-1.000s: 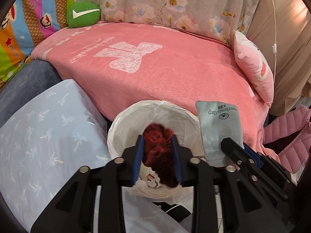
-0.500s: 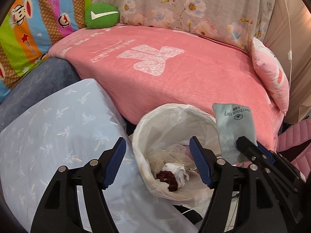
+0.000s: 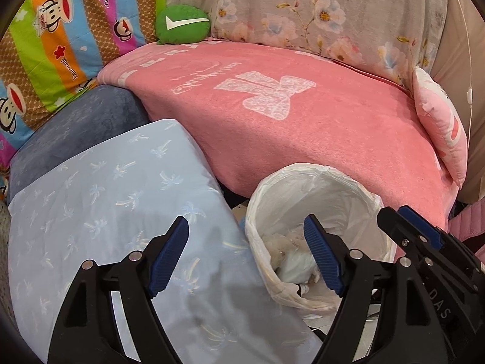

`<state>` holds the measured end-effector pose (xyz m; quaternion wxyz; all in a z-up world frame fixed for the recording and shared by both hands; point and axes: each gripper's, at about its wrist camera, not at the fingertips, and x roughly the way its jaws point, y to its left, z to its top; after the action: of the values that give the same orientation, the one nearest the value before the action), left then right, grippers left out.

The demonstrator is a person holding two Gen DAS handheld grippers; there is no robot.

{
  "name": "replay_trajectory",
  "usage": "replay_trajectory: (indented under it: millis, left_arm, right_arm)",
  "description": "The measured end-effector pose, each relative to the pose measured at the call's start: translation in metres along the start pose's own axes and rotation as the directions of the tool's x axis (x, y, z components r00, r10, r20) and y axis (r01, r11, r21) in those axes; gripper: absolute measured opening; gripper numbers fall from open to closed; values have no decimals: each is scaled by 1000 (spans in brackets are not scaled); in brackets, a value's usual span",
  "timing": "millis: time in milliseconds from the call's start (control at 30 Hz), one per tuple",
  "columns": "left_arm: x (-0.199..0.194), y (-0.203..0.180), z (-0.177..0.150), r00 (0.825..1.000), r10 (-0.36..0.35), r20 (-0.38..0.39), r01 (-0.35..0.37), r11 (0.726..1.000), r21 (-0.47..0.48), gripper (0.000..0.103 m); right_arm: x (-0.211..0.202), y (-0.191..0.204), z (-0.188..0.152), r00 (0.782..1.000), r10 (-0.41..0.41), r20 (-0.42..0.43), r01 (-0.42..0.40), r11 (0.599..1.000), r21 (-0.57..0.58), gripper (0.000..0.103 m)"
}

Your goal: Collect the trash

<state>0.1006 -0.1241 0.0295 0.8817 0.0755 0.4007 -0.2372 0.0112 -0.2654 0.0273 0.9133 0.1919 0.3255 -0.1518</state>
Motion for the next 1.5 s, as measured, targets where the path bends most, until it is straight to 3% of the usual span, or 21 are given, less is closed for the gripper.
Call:
replay_trajectory:
  millis: [333, 467, 600, 733, 1033, 1333, 1400, 1500]
  left_arm:
    - [-7, 17, -11, 999, 48, 5, -48, 999, -19, 77]
    - [-11, 21, -16, 997, 78, 10, -78, 997, -17, 85]
    - [-15, 25, -23, 997, 79, 10, -79, 997, -18, 87]
    - [-18, 28, -27, 997, 83, 5, -83, 996, -25, 87]
    - [-21, 31, -40, 994, 105, -14, -106, 994, -32, 89]
    - [-24, 28, -48, 991, 132, -13, -133, 991, -20, 93]
    - [-25, 28, -49, 991, 136, -15, -136, 990, -21, 93]
    - [-25, 27, -52, 990, 142, -18, -142, 990, -20, 93]
  right_arm:
    - [-13, 22, -8, 999, -35, -22, 32, 995, -97, 48]
    - [-18, 31, -14, 997, -72, -27, 67, 988, -142, 56]
    - [-21, 35, -20, 994, -104, -38, 96, 981, -166, 59]
    - [-22, 33, -24, 990, -125, -60, 113, 979, -171, 60]
    - [-28, 26, -36, 987, -140, -74, 124, 976, -180, 84]
    - [-29, 24, -45, 981, -177, -80, 160, 969, -189, 85]
    - [-29, 22, -48, 980, -177, -89, 158, 969, -188, 98]
    - [-30, 21, -51, 978, -189, -88, 169, 966, -194, 97]
